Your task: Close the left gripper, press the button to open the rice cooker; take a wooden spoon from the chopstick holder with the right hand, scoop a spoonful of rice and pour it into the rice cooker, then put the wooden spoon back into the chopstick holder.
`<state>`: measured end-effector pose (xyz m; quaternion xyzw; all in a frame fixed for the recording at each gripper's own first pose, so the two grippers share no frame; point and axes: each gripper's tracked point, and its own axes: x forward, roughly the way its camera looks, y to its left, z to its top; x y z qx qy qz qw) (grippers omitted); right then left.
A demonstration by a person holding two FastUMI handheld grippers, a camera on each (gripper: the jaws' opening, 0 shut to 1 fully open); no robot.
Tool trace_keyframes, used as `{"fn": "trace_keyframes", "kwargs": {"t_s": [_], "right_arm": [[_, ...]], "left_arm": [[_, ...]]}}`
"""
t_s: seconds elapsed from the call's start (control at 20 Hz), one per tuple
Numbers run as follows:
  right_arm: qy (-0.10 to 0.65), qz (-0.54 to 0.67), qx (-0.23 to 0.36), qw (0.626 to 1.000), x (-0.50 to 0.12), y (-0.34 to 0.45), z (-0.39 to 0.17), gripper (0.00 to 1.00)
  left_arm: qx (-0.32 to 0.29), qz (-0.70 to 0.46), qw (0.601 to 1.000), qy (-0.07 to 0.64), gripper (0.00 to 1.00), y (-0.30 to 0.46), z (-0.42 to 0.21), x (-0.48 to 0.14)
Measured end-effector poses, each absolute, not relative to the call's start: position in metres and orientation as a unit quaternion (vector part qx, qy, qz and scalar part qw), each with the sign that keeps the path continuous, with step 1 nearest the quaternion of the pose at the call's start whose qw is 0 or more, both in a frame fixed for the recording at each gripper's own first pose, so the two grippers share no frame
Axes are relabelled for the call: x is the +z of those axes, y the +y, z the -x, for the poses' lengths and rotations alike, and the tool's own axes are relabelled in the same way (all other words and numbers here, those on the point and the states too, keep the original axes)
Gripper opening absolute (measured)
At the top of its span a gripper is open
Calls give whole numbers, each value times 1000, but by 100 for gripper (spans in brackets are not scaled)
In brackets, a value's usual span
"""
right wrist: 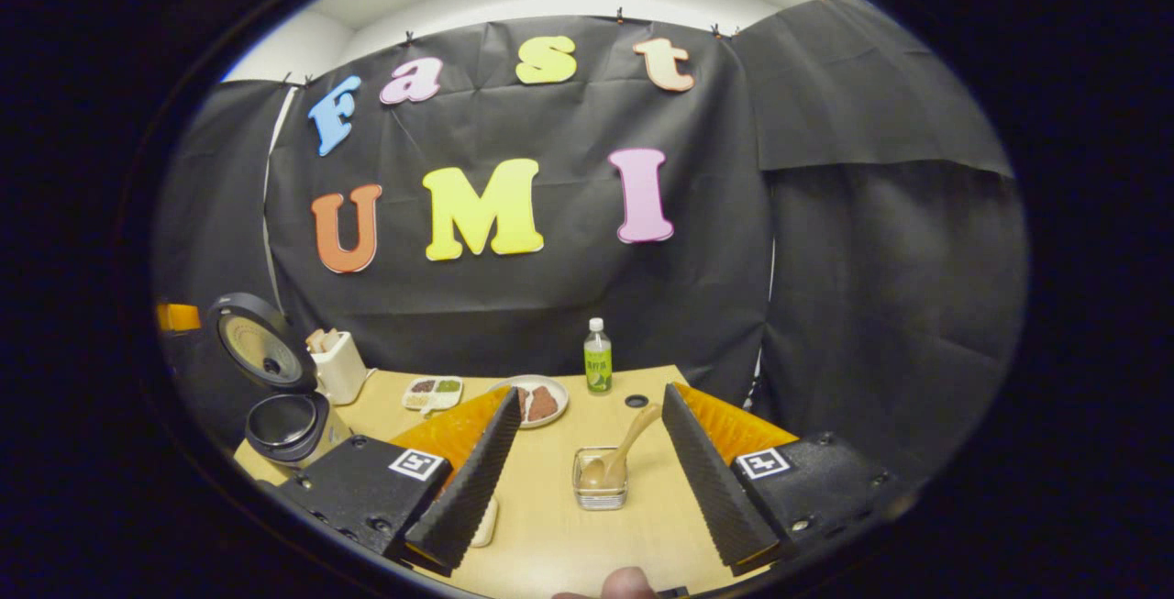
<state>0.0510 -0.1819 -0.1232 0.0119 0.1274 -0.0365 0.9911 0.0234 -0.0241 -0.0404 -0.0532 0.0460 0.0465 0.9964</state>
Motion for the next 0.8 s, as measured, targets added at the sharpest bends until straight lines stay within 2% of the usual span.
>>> {"fn": "trace_keyframes", "kwargs": {"t_s": [0.35, 0.55, 0.65, 0.7, 0.8], "right_arm": [[195, -47, -32, 979, -199, -201, -117, 100], [232, -55, -49, 970, -252, -222, -155, 100], [251, -62, -49, 965, -275, -228, -172, 95], [259, -61, -49, 963, -285, -231, -179, 98], [273, -55, -48, 959, -304, -237, -194, 97]], "left_arm": [[44, 90, 995, 25, 95, -52, -17, -22], [65, 74, 995, 29, 95, -46, -17, -29], [75, 65, 994, 36, 95, -45, -17, -34], [78, 60, 994, 38, 95, -45, -18, -35], [83, 53, 994, 43, 95, -47, -19, -38]]}}
